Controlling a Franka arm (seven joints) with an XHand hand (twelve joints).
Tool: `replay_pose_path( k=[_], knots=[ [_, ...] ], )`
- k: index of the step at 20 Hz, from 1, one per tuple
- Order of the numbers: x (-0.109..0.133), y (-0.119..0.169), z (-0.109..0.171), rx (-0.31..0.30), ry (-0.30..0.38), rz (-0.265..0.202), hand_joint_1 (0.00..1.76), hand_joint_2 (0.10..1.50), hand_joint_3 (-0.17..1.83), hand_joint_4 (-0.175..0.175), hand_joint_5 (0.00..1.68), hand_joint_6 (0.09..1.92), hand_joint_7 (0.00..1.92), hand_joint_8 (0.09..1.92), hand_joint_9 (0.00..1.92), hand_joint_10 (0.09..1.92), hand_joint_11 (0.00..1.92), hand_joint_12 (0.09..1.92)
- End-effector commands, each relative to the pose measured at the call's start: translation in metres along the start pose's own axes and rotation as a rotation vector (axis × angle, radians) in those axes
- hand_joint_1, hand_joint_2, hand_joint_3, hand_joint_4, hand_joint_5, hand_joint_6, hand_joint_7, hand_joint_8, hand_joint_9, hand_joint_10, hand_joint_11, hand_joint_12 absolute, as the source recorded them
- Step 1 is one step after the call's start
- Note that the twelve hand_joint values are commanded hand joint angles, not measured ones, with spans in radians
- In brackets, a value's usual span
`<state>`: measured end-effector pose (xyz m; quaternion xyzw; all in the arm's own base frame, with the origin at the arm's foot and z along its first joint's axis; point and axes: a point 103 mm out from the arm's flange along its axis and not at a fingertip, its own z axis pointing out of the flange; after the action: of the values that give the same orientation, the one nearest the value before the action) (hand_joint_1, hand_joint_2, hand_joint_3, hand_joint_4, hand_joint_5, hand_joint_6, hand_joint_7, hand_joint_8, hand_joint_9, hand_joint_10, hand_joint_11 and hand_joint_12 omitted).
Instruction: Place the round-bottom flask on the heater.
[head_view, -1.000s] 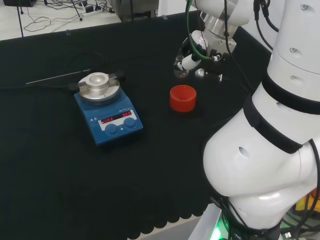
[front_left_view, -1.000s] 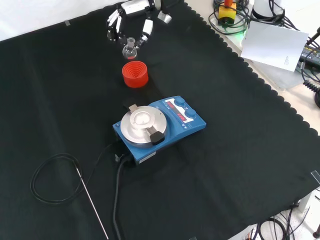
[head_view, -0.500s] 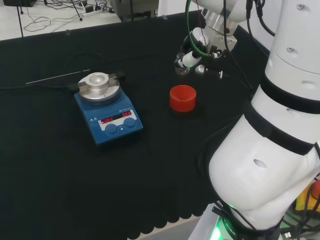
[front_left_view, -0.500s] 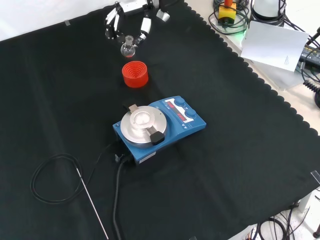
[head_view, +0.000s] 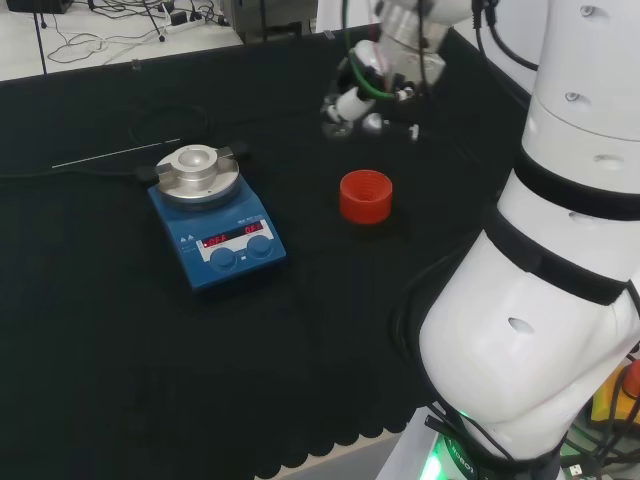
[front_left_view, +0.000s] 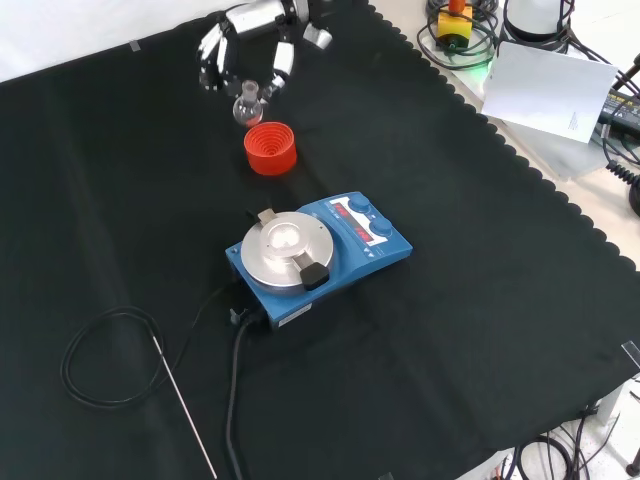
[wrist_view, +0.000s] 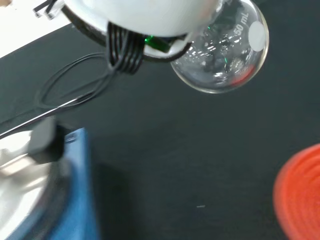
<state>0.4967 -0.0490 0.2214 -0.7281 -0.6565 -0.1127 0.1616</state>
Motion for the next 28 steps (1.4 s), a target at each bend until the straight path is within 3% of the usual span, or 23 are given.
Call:
replay_pose_path(
  k=[1,13,21,28],
  knots=[
    [0.096,0.012,0.030,0.093,0.008,-0.136,1.16,0.62,0.78,-0.026,1.23,0.81,0.58,0.65,0.78,0.55,0.45,1.31],
    [0.131,0.008,0.032,0.133,0.001,-0.201,1.16,0.62,0.79,-0.025,1.23,0.81,0.58,0.65,0.78,0.55,0.46,1.31],
    [0.157,0.011,0.046,0.155,-0.047,-0.197,1.16,0.61,0.79,-0.024,1.23,0.81,0.58,0.65,0.78,0.55,0.46,1.31],
    [0.171,0.016,0.058,0.187,-0.057,-0.229,1.16,0.61,0.79,-0.024,1.23,0.81,0.58,0.65,0.78,0.55,0.46,1.31]
  ],
)
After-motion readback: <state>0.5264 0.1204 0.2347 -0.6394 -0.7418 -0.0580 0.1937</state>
